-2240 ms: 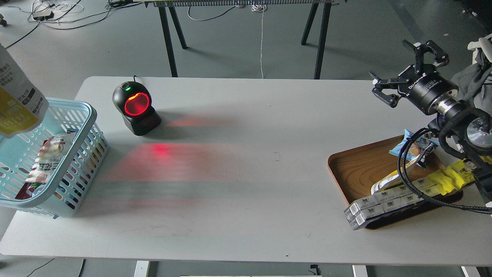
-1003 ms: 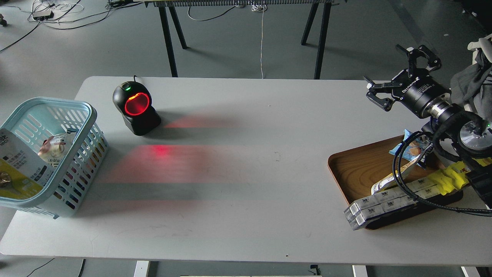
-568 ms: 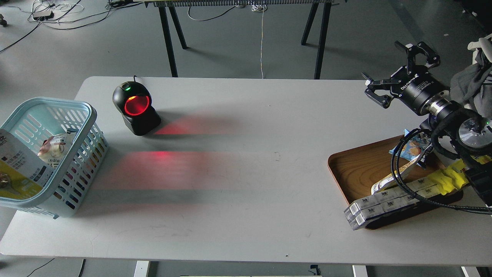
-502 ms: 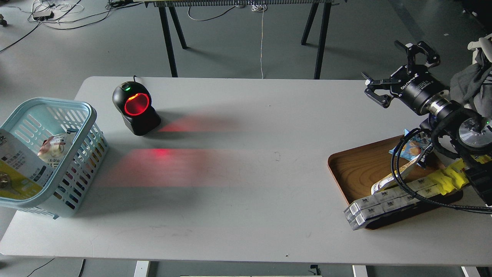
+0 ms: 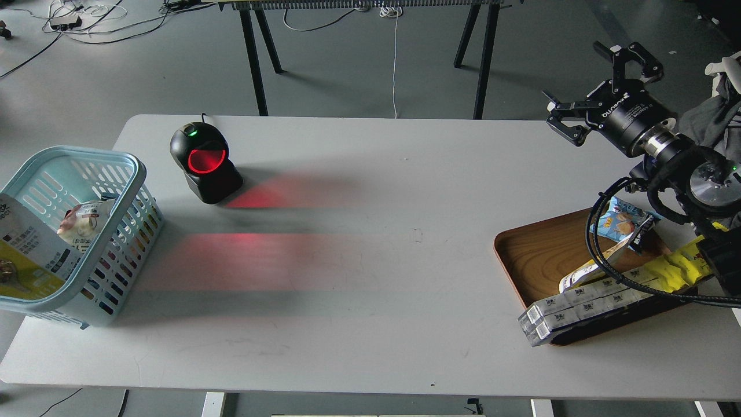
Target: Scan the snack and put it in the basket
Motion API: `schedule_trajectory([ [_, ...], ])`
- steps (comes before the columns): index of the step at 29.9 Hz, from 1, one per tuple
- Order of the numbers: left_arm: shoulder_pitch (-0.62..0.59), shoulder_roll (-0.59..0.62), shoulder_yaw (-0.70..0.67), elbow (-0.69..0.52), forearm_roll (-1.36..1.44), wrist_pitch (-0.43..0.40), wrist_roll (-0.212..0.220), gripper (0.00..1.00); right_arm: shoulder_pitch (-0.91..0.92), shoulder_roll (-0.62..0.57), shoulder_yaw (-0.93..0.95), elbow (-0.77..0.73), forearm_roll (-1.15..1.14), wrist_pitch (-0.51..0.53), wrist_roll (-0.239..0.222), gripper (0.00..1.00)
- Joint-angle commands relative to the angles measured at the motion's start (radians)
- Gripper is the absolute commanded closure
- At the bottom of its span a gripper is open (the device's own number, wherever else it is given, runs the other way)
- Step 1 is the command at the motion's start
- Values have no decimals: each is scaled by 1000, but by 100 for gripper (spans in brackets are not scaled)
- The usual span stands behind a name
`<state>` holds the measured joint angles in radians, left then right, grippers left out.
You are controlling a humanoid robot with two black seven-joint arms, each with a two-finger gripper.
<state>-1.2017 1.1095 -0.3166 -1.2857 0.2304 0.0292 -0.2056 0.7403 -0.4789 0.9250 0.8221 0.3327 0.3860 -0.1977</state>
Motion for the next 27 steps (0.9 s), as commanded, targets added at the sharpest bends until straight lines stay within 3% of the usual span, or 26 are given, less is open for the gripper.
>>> schedule_trajectory([
  [1, 13, -173, -55, 181, -149, -43, 28, 1, 27, 5, -2, 3, 0, -33, 0, 0],
  [5, 50, -313, -61, 345, -264, -184, 25, 1, 56, 20, -9, 32, -1, -133, 0, 0],
  [9, 149, -408, -105, 390, -341, -270, 15, 1, 51, 11, -14, 130, -3, -222, 0, 0],
  [16, 327, -542, -355, 405, -362, -279, 31, 0, -7, -78, -12, 222, -50, -249, 0, 0],
  [27, 333, -613, -372, 490, -353, -293, 37, 0, -90, -136, 8, 273, -52, -216, 0, 0],
])
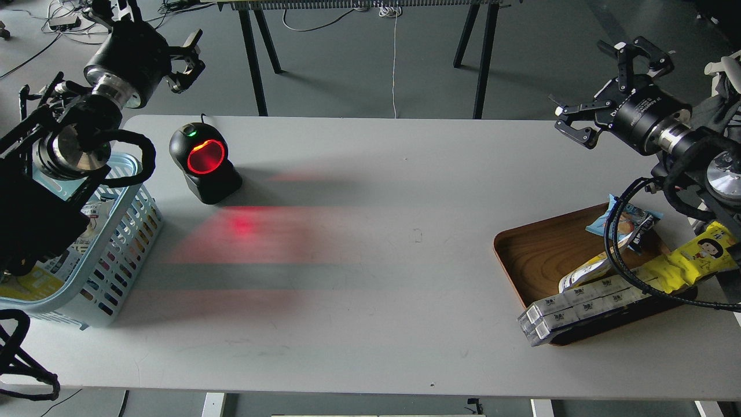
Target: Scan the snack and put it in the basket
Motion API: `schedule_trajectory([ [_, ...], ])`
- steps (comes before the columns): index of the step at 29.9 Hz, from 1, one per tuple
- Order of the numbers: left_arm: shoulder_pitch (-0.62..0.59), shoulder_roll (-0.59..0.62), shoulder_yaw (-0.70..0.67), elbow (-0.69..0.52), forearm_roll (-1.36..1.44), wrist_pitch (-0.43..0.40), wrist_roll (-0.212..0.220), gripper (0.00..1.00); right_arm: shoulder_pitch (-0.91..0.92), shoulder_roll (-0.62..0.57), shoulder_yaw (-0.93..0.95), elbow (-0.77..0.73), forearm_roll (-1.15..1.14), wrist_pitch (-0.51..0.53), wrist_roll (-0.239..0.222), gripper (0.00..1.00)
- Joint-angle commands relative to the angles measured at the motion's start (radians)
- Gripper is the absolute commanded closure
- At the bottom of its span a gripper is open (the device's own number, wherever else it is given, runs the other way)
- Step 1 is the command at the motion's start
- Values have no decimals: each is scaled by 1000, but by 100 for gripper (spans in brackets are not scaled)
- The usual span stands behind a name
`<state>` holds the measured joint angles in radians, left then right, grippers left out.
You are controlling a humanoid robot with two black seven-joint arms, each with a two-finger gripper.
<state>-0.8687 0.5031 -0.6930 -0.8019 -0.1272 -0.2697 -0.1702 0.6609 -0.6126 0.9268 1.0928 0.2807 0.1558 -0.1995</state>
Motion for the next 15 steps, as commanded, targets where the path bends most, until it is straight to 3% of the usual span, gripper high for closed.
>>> schedule_trajectory([
  [1, 0, -9, 7, 10, 6, 6, 1, 0, -12, -3, 10, 2, 0, 22, 2, 0],
  [15, -7, -46, 4, 21, 8, 9, -11, 0, -21, 8, 30, -2, 0, 45, 2, 0],
])
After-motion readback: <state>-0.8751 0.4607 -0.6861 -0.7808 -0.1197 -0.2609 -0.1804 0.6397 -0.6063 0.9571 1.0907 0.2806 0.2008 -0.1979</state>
